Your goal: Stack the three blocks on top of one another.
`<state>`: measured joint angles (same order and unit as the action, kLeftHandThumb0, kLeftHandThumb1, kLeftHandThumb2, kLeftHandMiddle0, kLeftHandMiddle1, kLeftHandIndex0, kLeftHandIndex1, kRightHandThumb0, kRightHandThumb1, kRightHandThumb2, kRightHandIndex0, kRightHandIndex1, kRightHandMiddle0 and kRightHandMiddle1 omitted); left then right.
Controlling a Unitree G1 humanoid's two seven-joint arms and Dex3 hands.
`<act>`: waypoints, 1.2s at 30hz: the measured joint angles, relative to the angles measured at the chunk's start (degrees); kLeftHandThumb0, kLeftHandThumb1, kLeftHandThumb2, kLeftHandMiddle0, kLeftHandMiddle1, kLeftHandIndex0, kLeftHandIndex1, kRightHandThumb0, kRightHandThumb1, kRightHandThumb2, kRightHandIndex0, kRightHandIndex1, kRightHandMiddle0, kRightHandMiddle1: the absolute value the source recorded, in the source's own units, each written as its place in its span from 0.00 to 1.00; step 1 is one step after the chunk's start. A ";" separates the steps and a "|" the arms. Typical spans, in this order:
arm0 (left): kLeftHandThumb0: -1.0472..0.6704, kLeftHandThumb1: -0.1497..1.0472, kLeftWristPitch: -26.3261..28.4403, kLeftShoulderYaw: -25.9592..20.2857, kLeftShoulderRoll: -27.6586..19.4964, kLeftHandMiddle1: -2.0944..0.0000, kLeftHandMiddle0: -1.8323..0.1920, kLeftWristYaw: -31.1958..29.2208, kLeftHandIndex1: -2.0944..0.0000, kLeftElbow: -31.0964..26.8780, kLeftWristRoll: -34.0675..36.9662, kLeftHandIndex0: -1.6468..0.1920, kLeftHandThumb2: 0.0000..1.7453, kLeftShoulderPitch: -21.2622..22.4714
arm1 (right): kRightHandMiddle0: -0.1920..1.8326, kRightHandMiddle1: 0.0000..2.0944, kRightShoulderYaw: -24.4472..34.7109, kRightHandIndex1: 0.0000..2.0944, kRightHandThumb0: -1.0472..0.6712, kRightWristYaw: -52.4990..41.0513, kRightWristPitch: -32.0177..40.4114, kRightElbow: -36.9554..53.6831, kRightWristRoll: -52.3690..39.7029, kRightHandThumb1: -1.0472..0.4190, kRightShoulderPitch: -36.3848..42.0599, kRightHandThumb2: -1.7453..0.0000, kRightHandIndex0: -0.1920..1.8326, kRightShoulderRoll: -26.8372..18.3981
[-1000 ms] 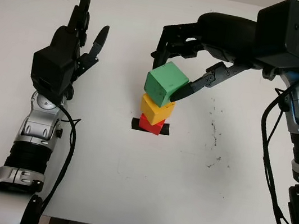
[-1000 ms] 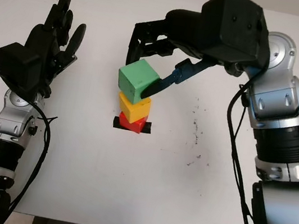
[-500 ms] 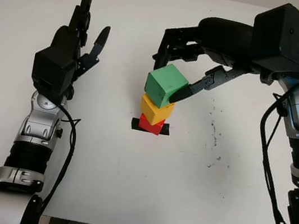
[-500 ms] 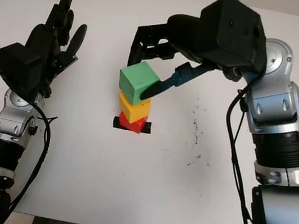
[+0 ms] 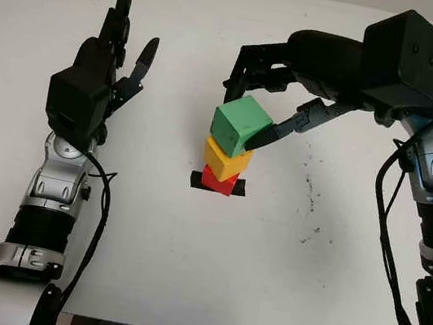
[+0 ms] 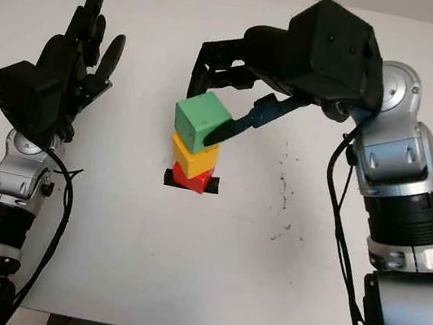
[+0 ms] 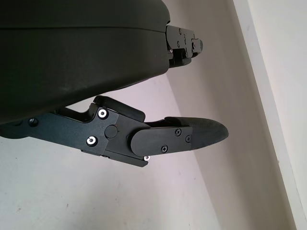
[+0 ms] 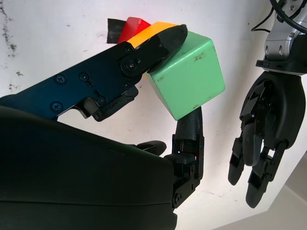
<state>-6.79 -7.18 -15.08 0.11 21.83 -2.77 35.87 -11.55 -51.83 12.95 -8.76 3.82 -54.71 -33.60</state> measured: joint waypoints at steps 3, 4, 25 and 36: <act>0.21 1.00 0.00 -0.01 0.00 0.97 0.93 0.02 0.97 -0.02 0.02 0.91 0.26 -0.15 | 0.29 0.77 -0.12 0.02 0.32 -0.01 0.13 -0.23 0.08 0.08 0.18 0.97 0.28 0.21; 0.21 1.00 0.00 -0.01 0.00 0.97 0.92 0.02 0.97 -0.03 0.03 0.90 0.26 -0.22 | 0.29 0.77 -0.12 0.02 0.32 -0.01 0.17 -0.25 0.07 0.08 0.18 0.97 0.28 0.25; 0.21 1.00 0.01 -0.09 0.11 0.97 0.92 0.24 0.97 -0.77 0.00 0.90 0.26 -1.31 | 0.16 0.65 -0.58 0.01 0.20 -1.25 -2.51 -1.25 0.73 0.11 0.26 0.97 0.22 0.28; 0.21 1.00 0.05 -0.11 0.10 0.97 0.92 0.25 0.97 -0.77 0.30 0.90 0.26 -1.31 | 0.00 0.00 -2.71 0.00 0.04 -9.42 -0.93 2.36 3.19 0.12 0.44 0.97 0.00 -4.74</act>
<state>-6.74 -7.29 -14.98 0.36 21.05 -2.47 34.56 -14.25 -61.25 12.01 -6.40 7.00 -54.27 -38.34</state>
